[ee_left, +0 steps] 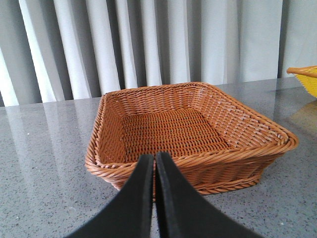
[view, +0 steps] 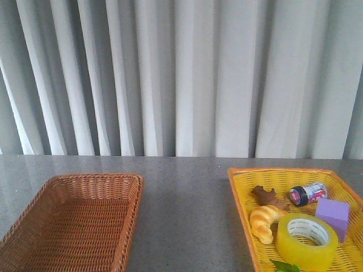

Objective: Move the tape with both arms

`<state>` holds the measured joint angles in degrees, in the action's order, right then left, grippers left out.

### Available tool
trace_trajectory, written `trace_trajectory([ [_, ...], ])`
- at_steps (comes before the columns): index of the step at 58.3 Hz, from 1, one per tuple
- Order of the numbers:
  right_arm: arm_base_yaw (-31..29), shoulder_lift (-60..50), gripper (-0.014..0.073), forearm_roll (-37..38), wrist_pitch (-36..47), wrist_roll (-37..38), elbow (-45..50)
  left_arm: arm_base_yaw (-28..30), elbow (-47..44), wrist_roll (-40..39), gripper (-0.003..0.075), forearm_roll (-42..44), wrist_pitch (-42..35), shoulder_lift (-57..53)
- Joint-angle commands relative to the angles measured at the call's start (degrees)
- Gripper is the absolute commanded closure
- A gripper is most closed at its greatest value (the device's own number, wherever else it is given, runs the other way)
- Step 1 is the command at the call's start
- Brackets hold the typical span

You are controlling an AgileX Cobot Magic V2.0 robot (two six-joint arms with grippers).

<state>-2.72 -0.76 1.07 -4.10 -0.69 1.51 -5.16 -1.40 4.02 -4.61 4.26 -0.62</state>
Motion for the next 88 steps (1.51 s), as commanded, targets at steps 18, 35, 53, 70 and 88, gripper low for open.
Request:
trace_trajectory([
  [18,-0.32,-0.46,0.0598,0.32,4.78,0.11,0.22,0.04,0.47,-0.43,0.0725,-0.19,-4.26,-0.88],
  [35,-0.32,-0.27,0.0598,-3.35,5.6,2.07,-2.69,0.04,4.25,-0.43,0.0725,-0.19,-11.78,-0.73],
  [53,-0.32,10.6,0.0598,-1.88,-5.12,1.53,-24.26,0.04,27.04,-0.43,0.0725,-0.19,-0.13,13.09],
  [70,-0.32,28.39,0.0598,-1.07,-19.52,-0.39,-40.83,0.04,42.64,-0.43,0.0725,-0.19,14.25,30.66],
  [88,-0.32,37.74,0.0598,-1.74,-26.18,-0.14,-41.25,0.04,43.01,-0.43,0.0725,-0.19,21.29,36.55],
])
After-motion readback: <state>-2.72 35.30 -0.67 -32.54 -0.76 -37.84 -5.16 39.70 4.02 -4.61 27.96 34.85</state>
